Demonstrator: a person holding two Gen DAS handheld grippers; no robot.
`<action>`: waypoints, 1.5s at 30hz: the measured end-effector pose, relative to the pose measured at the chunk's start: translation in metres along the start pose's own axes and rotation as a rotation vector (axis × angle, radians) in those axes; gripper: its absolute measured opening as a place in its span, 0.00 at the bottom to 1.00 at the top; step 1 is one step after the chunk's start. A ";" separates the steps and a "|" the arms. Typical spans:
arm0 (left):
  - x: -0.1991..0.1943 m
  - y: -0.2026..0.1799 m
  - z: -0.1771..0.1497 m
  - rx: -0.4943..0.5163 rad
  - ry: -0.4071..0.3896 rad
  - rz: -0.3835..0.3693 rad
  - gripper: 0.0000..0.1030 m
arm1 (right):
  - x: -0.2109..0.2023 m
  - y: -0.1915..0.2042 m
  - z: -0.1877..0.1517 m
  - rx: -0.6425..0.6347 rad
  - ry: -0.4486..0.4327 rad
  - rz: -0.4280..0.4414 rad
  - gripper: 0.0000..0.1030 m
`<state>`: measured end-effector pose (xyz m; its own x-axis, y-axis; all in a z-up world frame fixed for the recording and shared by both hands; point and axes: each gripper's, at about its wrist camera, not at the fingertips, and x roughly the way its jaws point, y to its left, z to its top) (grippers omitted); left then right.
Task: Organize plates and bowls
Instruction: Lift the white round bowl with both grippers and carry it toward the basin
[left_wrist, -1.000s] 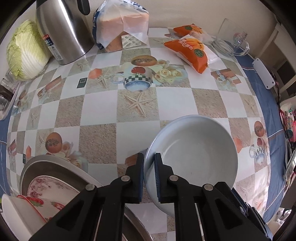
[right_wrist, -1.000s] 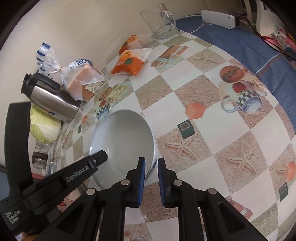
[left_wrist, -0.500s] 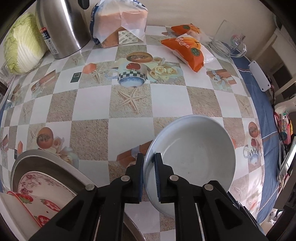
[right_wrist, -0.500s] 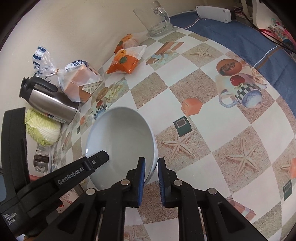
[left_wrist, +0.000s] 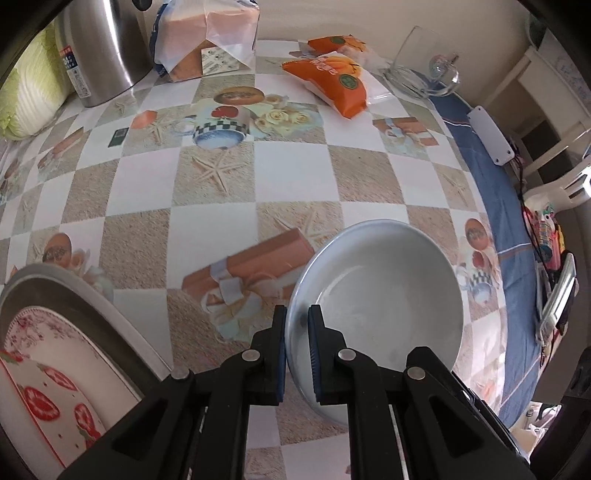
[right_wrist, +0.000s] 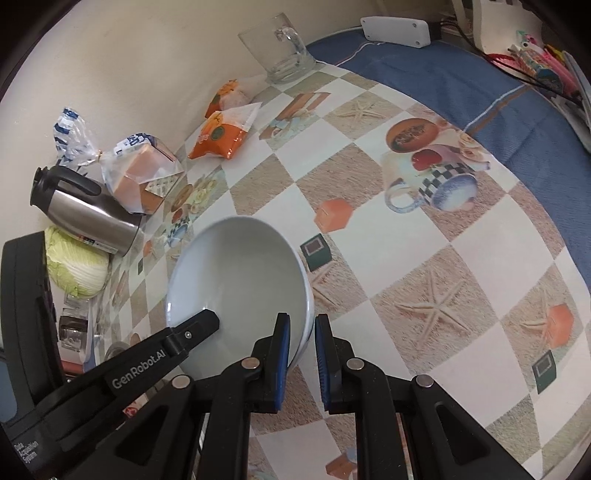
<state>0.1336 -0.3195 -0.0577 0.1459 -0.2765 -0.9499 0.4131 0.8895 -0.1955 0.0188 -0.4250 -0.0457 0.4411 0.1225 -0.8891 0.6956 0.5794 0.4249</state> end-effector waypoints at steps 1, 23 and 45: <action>-0.001 0.000 -0.001 -0.001 0.001 -0.008 0.11 | -0.001 -0.001 -0.001 0.001 -0.001 -0.003 0.15; -0.012 0.002 -0.016 0.004 -0.012 -0.037 0.11 | -0.010 -0.002 -0.015 -0.066 -0.006 -0.043 0.15; -0.116 -0.003 -0.030 0.027 -0.315 -0.113 0.11 | -0.081 0.032 -0.011 -0.159 -0.171 -0.027 0.15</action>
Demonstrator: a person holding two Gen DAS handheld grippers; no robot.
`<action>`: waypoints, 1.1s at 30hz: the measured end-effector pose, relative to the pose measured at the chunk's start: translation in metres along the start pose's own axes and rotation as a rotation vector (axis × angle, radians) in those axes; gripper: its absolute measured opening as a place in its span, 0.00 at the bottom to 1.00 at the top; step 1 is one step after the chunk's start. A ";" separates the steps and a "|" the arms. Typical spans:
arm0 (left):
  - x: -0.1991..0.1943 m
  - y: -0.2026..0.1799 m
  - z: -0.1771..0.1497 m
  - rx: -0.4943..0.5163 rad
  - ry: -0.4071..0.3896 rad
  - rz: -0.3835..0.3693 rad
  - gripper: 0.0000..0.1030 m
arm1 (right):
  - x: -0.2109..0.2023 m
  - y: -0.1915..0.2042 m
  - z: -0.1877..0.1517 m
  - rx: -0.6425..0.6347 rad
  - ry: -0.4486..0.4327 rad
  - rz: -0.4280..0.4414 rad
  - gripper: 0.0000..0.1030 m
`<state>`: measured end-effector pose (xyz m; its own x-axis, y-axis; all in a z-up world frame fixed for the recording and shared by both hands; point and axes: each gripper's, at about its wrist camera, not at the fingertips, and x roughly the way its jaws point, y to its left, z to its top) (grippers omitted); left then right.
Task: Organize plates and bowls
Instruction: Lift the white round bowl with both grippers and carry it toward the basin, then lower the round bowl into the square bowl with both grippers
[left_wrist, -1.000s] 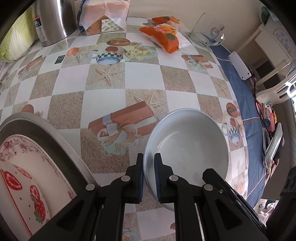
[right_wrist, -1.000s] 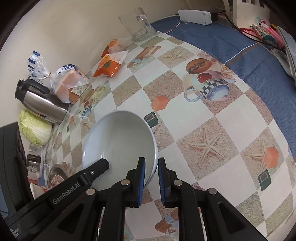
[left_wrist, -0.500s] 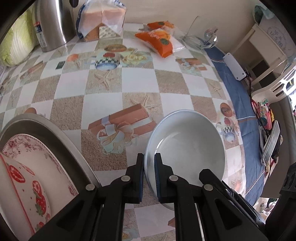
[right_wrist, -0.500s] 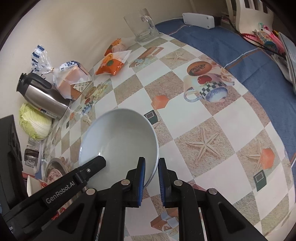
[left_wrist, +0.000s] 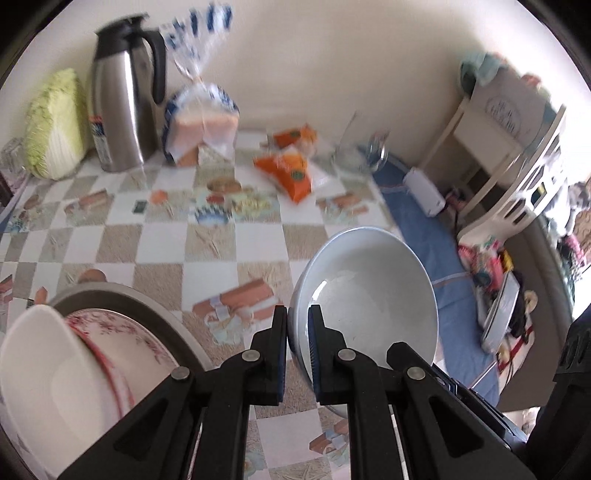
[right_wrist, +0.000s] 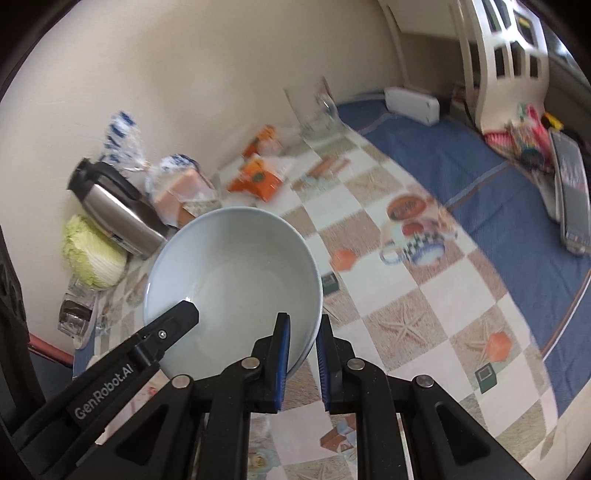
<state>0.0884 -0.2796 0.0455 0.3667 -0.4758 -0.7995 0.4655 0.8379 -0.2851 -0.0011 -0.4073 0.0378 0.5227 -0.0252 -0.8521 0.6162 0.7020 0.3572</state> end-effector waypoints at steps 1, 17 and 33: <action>-0.008 0.002 0.000 -0.009 -0.023 0.002 0.11 | -0.004 0.003 0.001 -0.005 -0.008 0.005 0.15; -0.102 0.060 -0.015 -0.111 -0.216 0.061 0.13 | -0.044 0.085 -0.016 -0.150 -0.047 0.163 0.15; -0.153 0.133 -0.046 -0.266 -0.304 0.108 0.14 | -0.050 0.161 -0.055 -0.327 -0.026 0.236 0.15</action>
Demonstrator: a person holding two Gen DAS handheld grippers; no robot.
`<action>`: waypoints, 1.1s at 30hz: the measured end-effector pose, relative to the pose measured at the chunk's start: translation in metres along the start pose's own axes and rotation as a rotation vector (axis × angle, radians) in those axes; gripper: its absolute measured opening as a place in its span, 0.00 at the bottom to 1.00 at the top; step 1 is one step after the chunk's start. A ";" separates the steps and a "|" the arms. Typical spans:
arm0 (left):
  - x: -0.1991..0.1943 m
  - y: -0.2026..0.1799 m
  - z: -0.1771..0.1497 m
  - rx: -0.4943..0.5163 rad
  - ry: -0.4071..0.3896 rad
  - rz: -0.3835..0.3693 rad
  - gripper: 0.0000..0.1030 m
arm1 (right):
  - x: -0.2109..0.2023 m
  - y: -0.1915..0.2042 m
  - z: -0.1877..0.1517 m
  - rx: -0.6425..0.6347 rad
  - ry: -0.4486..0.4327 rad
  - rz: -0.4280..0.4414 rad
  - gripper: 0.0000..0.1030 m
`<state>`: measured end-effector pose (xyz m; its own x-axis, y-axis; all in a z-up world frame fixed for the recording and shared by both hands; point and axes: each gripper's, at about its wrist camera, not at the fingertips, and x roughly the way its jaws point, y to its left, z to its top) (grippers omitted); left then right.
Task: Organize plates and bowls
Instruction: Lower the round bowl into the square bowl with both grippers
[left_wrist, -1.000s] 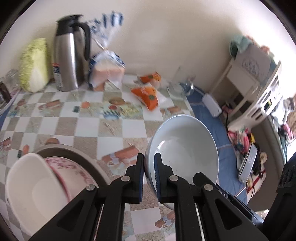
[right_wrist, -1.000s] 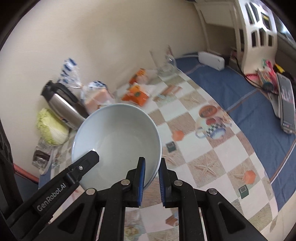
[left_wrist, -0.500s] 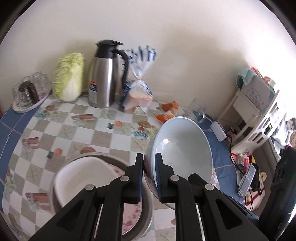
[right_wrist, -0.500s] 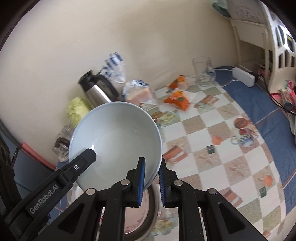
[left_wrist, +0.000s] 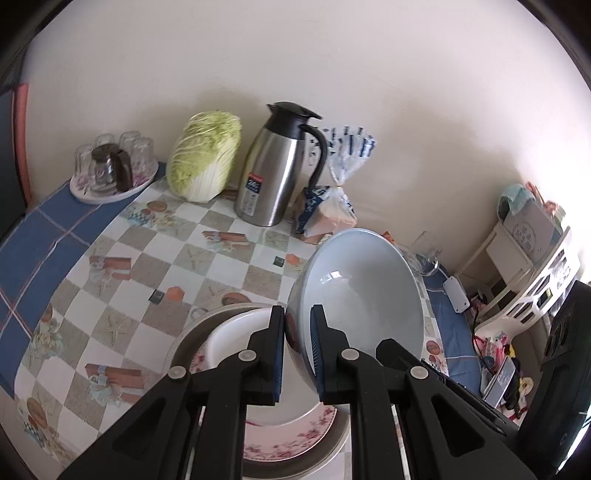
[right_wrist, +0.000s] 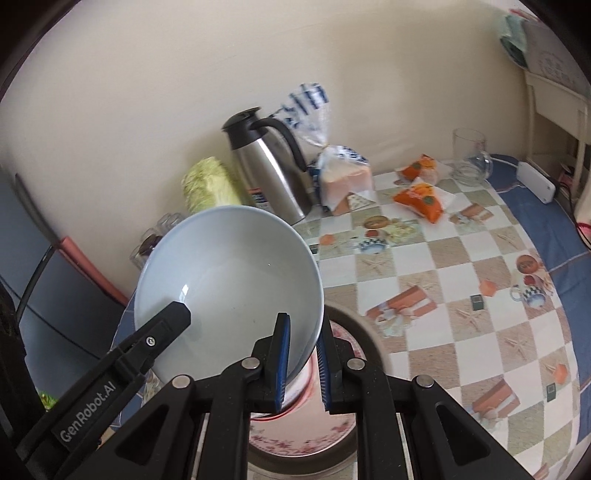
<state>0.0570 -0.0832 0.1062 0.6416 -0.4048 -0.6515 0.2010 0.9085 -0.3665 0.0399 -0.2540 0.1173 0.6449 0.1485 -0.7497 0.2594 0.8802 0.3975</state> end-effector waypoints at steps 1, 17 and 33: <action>0.000 0.005 -0.001 -0.012 0.004 0.000 0.14 | 0.001 0.004 -0.001 -0.006 0.003 0.006 0.15; -0.008 0.059 -0.007 -0.129 0.018 0.003 0.14 | 0.024 0.050 -0.018 -0.099 0.057 0.027 0.15; 0.025 0.053 -0.019 -0.101 0.136 -0.020 0.15 | 0.039 0.032 -0.022 -0.095 0.111 -0.056 0.15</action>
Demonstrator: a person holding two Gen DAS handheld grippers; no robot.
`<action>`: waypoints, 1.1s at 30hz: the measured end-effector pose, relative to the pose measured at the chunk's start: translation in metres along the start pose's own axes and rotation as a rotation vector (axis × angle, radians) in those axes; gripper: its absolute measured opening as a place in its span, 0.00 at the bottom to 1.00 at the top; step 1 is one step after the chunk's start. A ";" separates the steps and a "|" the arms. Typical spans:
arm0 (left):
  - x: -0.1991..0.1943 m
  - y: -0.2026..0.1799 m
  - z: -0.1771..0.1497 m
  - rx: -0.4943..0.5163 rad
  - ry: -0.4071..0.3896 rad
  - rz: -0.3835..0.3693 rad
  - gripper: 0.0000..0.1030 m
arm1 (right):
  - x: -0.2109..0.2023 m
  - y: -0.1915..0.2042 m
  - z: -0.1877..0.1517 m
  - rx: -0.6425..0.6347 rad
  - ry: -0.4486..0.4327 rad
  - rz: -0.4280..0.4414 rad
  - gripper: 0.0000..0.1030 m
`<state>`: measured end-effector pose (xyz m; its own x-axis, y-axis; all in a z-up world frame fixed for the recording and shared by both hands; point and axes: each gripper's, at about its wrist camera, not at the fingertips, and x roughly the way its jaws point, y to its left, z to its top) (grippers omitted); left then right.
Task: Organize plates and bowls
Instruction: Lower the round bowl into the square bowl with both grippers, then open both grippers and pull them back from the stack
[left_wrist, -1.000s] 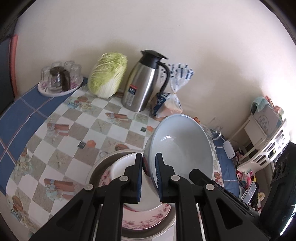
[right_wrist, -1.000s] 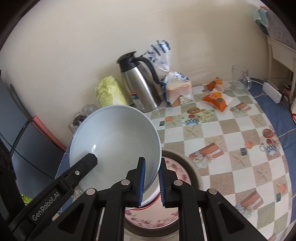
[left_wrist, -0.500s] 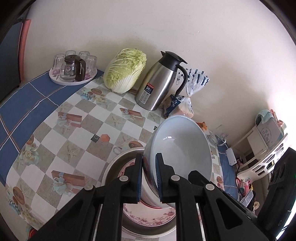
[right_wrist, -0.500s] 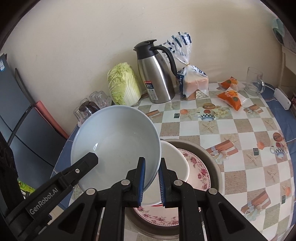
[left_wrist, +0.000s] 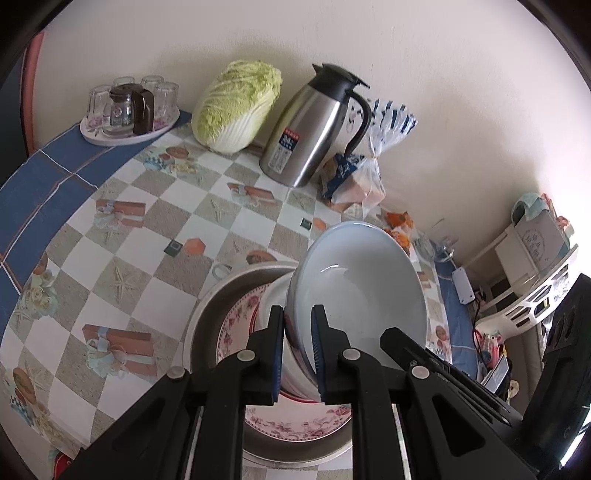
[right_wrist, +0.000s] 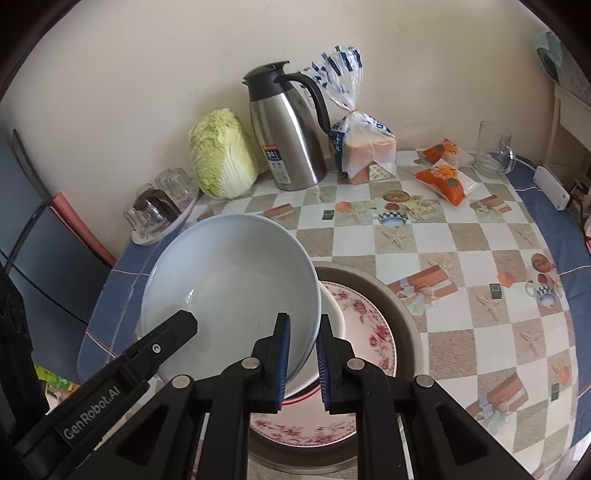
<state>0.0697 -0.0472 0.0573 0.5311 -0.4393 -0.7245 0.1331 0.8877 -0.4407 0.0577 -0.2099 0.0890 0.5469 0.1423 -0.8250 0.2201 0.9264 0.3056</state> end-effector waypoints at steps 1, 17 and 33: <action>0.002 0.001 -0.001 -0.003 0.007 0.001 0.15 | 0.003 -0.002 -0.001 0.003 0.010 -0.003 0.15; 0.012 0.011 0.000 -0.036 0.040 0.004 0.21 | 0.011 -0.015 0.002 0.035 -0.001 -0.047 0.17; -0.010 0.023 0.004 -0.056 -0.015 0.027 0.66 | -0.002 -0.036 0.001 0.061 -0.012 -0.078 0.52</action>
<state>0.0708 -0.0224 0.0563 0.5461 -0.4128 -0.7290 0.0716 0.8900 -0.4503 0.0494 -0.2439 0.0805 0.5357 0.0660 -0.8418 0.3112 0.9113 0.2695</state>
